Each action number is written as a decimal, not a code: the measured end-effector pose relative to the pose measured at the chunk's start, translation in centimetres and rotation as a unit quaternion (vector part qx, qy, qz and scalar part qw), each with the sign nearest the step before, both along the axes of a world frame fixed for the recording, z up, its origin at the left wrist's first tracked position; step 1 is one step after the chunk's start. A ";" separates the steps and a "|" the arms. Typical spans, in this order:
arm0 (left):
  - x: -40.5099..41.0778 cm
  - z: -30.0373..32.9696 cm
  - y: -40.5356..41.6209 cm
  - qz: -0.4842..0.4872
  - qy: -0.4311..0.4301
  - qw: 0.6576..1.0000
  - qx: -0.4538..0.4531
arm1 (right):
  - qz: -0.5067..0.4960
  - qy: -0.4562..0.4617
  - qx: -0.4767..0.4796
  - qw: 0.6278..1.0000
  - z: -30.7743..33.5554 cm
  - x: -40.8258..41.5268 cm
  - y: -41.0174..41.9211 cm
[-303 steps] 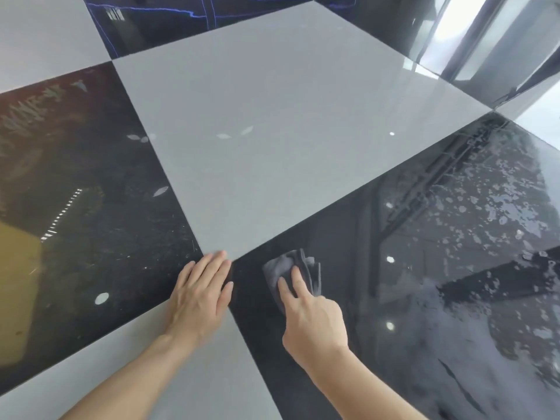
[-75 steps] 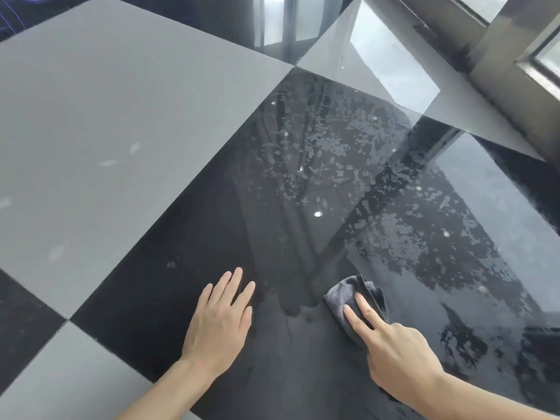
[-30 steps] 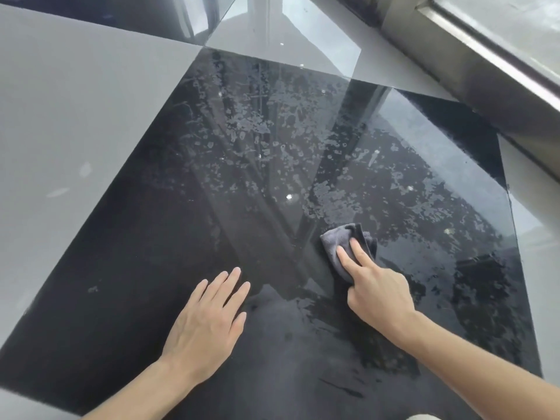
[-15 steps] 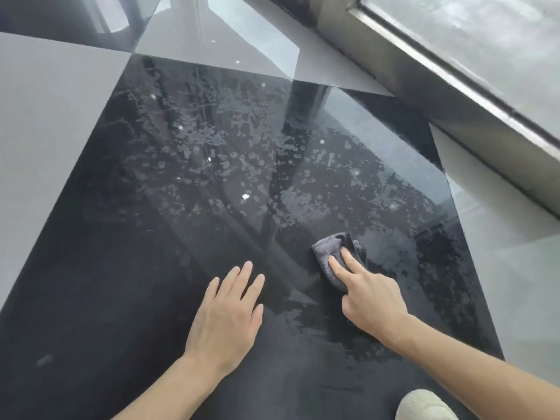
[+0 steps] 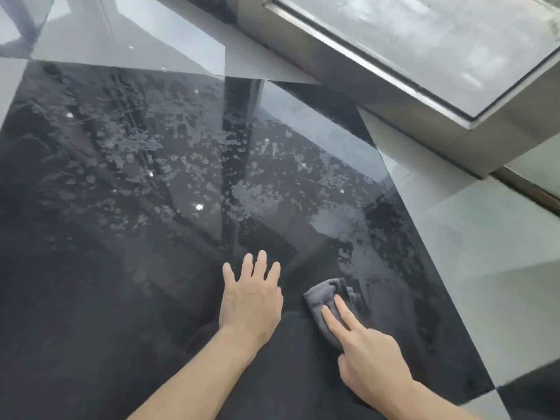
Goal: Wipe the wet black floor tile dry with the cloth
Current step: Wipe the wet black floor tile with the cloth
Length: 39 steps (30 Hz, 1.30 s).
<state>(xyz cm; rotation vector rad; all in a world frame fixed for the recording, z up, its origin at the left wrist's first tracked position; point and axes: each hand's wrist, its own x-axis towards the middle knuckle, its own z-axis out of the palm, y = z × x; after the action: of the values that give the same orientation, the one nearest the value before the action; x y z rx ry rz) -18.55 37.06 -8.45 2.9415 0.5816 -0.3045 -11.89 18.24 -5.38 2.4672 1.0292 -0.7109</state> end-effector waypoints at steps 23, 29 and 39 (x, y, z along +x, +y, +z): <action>1.5 3.7 -1.9 -0.120 0.010 0.990 0.068 | -0.011 -0.014 0.152 0.988 -1.0 13.3 6.2; 2.0 3.5 -3.0 -0.119 0.018 0.989 0.086 | -0.009 -0.020 0.124 0.992 -1.3 9.8 -2.5; 0.5 4.1 -4.5 -0.071 -0.001 0.997 0.042 | -0.031 -0.035 0.116 0.992 -1.8 10.1 -3.8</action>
<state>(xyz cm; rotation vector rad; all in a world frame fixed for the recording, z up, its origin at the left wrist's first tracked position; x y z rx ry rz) -18.06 32.58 -4.39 3.0712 0.3941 -0.2970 -1.81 14.46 -7.20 2.7117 1.0662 -0.5451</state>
